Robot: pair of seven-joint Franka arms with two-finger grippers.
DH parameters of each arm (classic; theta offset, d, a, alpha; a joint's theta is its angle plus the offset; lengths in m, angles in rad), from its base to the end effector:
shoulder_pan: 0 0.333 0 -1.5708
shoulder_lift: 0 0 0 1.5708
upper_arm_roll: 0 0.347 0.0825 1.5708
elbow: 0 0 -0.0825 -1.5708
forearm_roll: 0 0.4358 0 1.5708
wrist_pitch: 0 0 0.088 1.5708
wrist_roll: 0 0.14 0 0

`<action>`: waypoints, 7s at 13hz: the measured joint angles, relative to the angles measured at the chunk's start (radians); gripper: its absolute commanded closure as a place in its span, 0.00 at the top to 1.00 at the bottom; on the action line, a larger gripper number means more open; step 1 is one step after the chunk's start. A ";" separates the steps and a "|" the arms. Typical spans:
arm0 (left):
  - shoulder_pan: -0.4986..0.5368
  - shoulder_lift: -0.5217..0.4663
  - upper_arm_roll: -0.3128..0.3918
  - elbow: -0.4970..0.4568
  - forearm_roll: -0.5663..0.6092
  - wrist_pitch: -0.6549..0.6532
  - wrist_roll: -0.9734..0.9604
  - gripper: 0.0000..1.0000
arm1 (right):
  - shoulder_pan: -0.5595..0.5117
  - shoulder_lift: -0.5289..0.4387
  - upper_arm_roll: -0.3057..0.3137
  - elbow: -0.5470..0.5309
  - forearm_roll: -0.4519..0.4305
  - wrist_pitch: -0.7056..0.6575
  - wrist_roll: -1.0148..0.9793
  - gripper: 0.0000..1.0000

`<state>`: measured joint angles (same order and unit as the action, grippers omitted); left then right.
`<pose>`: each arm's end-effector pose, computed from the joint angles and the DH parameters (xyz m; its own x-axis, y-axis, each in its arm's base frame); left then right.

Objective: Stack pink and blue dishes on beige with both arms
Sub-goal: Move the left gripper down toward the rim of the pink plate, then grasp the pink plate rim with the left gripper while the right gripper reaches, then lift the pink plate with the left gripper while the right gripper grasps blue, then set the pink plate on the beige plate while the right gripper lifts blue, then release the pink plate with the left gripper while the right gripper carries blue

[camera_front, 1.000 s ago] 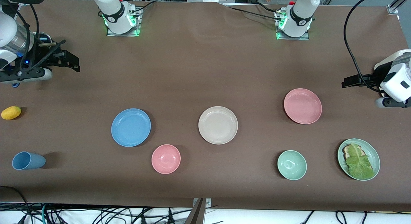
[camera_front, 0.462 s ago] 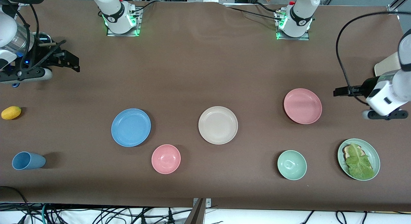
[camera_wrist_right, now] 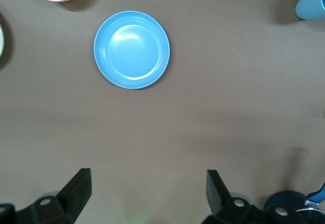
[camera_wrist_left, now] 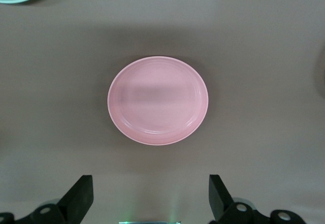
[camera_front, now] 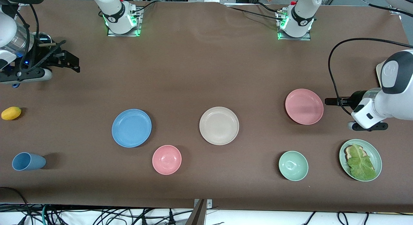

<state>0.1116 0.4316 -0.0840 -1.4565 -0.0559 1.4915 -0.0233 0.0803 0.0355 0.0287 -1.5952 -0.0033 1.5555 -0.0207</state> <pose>0.6867 0.0182 0.3943 0.9215 0.0378 -0.3865 0.0740 -0.9941 0.0791 0.6084 0.0658 0.5869 0.9888 0.1290 -0.0751 0.1295 -0.9916 0.0007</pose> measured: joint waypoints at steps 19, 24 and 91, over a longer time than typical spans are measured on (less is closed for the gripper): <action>0.166 -0.078 0.082 -0.603 -0.275 0.686 0.582 1.00 | -0.026 0.220 -0.016 0.318 -0.001 -0.045 0.001 1.00; 0.166 -0.071 0.081 -0.680 -0.327 0.782 0.684 1.00 | -0.035 0.321 -0.017 0.442 0.001 -0.107 0.001 1.00; -0.463 0.219 -0.010 -0.275 -0.495 0.951 -0.126 0.82 | 0.022 0.422 0.030 0.159 0.137 0.213 -0.005 0.00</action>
<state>-0.3516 0.6507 -0.0941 -1.7310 -0.5511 2.4424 -0.1495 0.1024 0.4575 0.0590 -1.4361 0.1336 1.7681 -0.0260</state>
